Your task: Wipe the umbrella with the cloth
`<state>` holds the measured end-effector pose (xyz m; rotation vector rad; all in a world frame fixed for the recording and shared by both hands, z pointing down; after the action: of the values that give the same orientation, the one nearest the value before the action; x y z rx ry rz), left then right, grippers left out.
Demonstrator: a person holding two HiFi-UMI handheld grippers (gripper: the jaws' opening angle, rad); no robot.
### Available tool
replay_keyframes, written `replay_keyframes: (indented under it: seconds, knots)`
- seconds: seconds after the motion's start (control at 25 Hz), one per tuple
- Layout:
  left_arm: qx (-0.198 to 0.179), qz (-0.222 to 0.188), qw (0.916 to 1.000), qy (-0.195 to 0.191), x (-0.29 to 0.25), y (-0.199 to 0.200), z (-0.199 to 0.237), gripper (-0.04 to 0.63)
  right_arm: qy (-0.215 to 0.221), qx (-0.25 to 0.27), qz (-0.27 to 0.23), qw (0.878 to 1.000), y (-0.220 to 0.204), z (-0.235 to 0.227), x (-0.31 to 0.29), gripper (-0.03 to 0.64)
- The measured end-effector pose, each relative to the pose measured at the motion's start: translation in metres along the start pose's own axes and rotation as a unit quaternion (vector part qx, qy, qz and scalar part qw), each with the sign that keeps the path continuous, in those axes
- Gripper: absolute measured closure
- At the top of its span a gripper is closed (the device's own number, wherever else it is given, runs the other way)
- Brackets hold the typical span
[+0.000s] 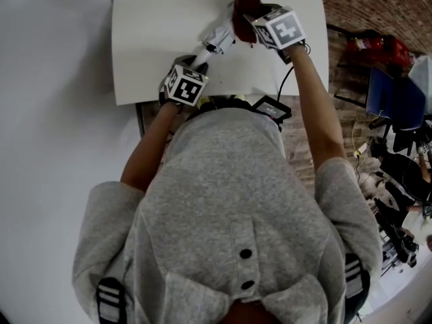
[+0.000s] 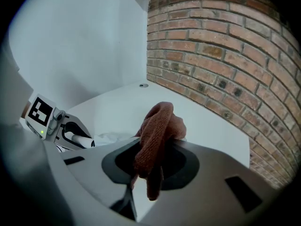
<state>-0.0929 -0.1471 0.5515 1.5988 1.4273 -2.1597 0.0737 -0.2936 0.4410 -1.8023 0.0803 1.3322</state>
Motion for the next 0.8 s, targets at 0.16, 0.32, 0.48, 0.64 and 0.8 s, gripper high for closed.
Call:
replay_keyframes:
  seconds: [0.16,0.32,0.48,0.64,0.8]
  knots:
    - [0.001,0.002,1.0,-0.003,0.002,0.002,0.001,0.44,-0.005,-0.002,0.0,1.0,0.001,-0.005,-0.001,0.518]
    - [0.0,-0.005,1.0,-0.002,0.001,0.002,-0.001,0.44,-0.01,-0.001,0.002,1.0,0.001,-0.01,0.0,0.518]
    - [-0.001,-0.009,1.0,-0.001,0.001,0.004,-0.002,0.44,-0.019,0.0,0.001,1.0,0.0,-0.017,0.002,0.518]
    - [-0.002,-0.008,1.0,-0.003,0.001,0.003,-0.002,0.44,-0.026,0.007,0.006,1.0,0.0,-0.02,0.002,0.518]
    - [-0.002,-0.01,0.9999,-0.004,0.0,0.004,-0.001,0.44,-0.032,0.009,0.006,0.999,0.002,-0.024,0.003,0.518]
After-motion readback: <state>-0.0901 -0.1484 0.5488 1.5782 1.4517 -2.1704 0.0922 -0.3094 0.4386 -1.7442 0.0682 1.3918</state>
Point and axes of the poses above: the fingertips, and each gripper's own axes: x backward along the fingers, z to its left, y out of its top, the point moved 7 cm from there along x, backward along the fingers, and after that the axes turned 10 degrees about -x, right-handed, at the moved point
